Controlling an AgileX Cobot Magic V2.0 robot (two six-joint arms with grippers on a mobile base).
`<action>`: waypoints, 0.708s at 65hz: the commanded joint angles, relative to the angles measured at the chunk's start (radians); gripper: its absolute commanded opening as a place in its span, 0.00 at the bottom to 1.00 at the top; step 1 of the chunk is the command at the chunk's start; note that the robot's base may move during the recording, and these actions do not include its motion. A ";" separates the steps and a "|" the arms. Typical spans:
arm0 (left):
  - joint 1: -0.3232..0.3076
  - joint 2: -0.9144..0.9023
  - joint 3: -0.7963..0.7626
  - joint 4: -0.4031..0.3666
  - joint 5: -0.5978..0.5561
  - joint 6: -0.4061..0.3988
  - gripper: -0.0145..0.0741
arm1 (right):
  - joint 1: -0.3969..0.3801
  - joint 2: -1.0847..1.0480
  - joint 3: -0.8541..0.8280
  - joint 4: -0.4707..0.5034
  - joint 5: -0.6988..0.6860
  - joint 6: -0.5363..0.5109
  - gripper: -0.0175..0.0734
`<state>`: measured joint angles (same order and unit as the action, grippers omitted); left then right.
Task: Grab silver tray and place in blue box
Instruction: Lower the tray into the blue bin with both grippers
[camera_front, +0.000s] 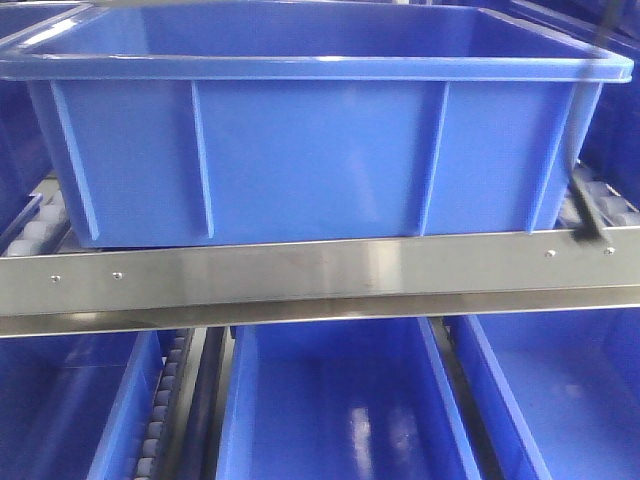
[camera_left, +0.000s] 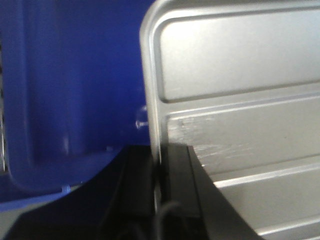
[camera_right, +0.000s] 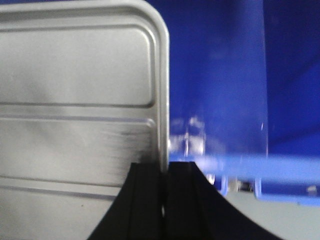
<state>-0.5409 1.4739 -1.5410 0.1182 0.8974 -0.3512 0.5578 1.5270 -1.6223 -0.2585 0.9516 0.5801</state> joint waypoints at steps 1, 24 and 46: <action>0.010 0.050 -0.133 -0.177 -0.195 0.069 0.16 | -0.001 0.034 -0.118 0.115 -0.199 -0.048 0.25; 0.069 0.254 -0.259 -0.177 -0.387 0.075 0.16 | -0.100 0.217 -0.228 0.114 -0.371 -0.069 0.25; 0.070 0.318 -0.259 -0.177 -0.407 0.075 0.16 | -0.111 0.270 -0.228 0.114 -0.407 -0.069 0.25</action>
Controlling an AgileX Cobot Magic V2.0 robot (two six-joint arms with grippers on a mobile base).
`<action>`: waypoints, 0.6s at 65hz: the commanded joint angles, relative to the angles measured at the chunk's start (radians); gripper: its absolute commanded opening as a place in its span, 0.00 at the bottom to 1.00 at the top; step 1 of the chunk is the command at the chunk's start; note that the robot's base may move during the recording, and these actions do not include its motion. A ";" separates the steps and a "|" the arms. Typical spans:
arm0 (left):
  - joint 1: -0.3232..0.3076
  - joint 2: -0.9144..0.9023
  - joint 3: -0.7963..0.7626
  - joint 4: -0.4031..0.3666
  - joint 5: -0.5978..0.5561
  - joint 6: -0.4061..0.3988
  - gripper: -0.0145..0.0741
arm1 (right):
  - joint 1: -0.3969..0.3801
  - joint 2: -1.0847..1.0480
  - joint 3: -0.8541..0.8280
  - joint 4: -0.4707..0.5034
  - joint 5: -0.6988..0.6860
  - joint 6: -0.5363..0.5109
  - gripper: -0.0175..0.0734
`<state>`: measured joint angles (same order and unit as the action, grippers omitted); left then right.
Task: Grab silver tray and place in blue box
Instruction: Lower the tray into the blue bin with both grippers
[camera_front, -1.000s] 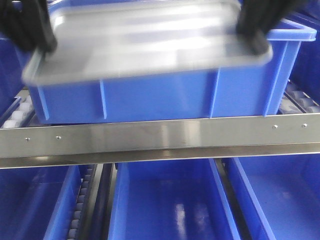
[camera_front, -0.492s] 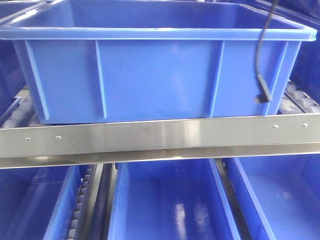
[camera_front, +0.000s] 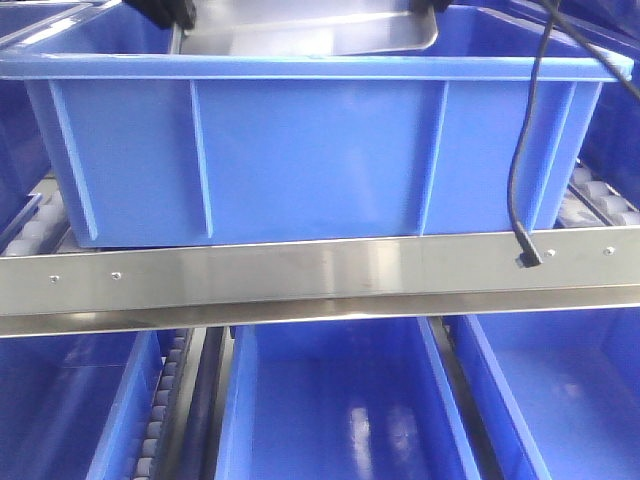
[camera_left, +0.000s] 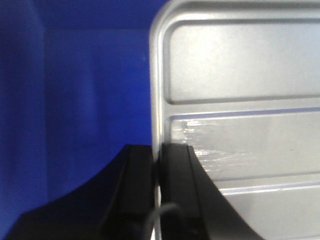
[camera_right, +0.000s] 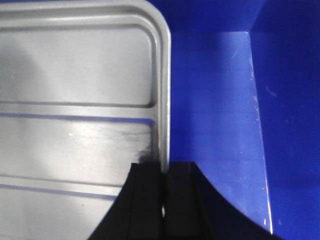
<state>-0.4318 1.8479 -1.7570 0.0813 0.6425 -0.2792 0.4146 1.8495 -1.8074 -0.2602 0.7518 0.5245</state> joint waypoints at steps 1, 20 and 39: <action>-0.039 -0.057 -0.043 -0.140 -0.154 0.003 0.16 | 0.032 -0.052 -0.043 0.116 -0.209 -0.013 0.25; -0.039 -0.057 -0.043 -0.101 -0.155 0.003 0.44 | 0.028 -0.052 -0.043 0.109 -0.209 -0.013 0.35; 0.021 -0.059 -0.057 -0.065 -0.155 0.003 0.46 | -0.030 -0.059 -0.050 0.036 -0.203 -0.013 0.73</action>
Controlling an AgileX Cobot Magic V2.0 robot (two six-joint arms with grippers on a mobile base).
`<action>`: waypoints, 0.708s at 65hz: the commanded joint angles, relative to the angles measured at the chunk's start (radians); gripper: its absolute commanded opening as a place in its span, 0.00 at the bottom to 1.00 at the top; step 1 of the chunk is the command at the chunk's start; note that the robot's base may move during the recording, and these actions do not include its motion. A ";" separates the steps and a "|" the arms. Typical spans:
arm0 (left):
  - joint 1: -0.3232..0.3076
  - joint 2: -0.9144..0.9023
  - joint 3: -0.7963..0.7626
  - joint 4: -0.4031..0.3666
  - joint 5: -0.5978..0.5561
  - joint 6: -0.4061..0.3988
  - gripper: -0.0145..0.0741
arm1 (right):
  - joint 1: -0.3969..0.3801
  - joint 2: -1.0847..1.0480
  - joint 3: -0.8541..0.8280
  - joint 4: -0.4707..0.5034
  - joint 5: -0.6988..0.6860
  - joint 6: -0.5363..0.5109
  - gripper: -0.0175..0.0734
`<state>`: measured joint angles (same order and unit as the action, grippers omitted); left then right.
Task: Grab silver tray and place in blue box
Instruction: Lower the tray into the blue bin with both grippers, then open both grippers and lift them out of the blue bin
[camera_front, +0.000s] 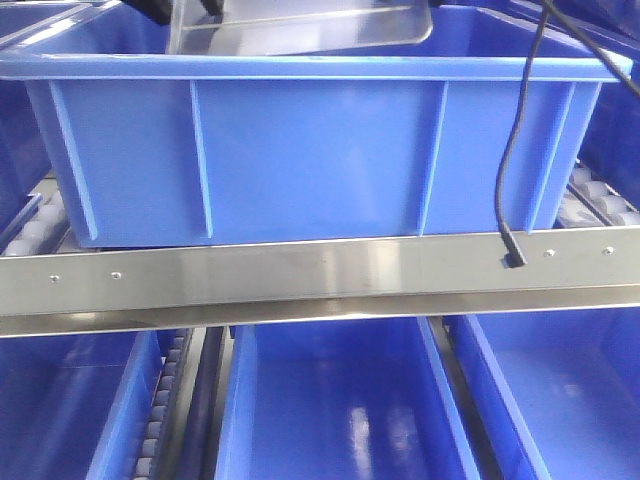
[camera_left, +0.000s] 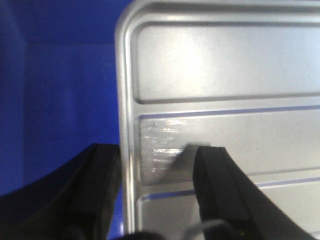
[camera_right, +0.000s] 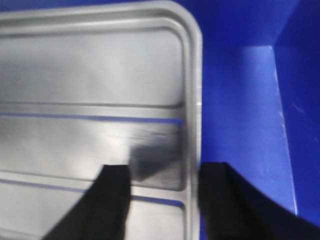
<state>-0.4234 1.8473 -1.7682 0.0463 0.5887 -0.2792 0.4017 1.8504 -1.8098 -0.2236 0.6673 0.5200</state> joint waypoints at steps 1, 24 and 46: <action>0.014 -0.058 -0.046 -0.030 -0.100 0.003 0.46 | -0.019 -0.059 -0.047 -0.001 -0.118 -0.009 0.73; 0.017 -0.062 -0.049 -0.026 -0.110 0.003 0.40 | -0.040 -0.061 -0.047 -0.062 -0.133 -0.011 0.64; 0.023 -0.083 -0.051 -0.028 -0.149 0.003 0.16 | -0.030 -0.079 -0.047 -0.055 -0.152 -0.010 0.28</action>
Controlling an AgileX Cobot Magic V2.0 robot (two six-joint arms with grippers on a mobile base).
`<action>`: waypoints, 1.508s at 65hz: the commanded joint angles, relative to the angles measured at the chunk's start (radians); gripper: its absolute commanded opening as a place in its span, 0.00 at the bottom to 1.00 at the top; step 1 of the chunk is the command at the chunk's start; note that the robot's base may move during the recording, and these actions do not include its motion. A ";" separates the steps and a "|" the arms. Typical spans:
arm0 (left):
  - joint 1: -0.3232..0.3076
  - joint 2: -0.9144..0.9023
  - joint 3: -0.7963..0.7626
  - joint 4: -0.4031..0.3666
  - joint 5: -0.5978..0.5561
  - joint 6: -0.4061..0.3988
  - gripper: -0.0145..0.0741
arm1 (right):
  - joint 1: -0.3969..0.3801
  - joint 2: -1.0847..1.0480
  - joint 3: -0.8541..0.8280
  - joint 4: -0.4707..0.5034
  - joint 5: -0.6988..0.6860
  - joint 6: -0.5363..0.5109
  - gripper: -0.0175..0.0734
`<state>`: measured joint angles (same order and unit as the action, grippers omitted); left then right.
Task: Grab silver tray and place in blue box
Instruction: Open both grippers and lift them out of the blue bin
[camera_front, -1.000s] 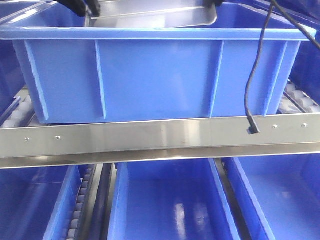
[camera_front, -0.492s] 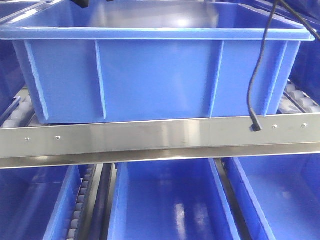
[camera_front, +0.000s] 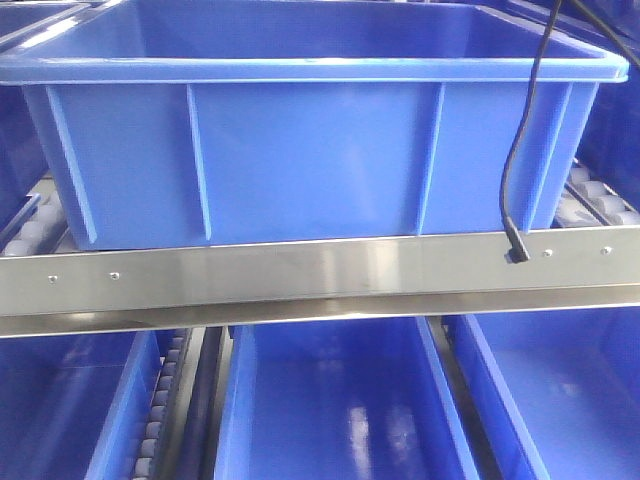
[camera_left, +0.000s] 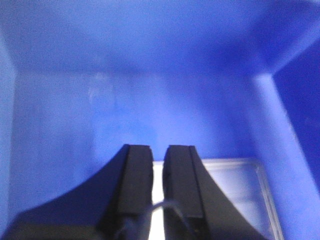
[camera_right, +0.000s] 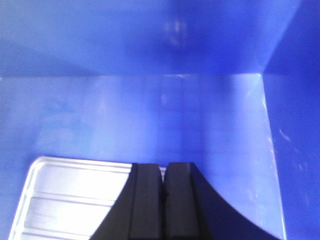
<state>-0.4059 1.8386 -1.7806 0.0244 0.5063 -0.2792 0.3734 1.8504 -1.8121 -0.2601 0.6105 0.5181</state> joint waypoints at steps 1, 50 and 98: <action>0.008 -0.078 -0.038 -0.006 -0.058 0.003 0.16 | -0.002 -0.083 -0.045 -0.014 -0.087 -0.008 0.28; 0.029 -0.932 1.118 0.176 -0.712 0.003 0.16 | -0.002 -0.919 1.141 -0.214 -0.892 -0.010 0.25; 0.029 -1.587 1.666 0.176 -0.704 0.003 0.16 | -0.002 -1.466 1.546 -0.214 -0.890 -0.010 0.25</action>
<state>-0.3783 0.2451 -0.0952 0.2009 -0.1124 -0.2769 0.3734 0.3827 -0.2394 -0.4657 -0.1979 0.5181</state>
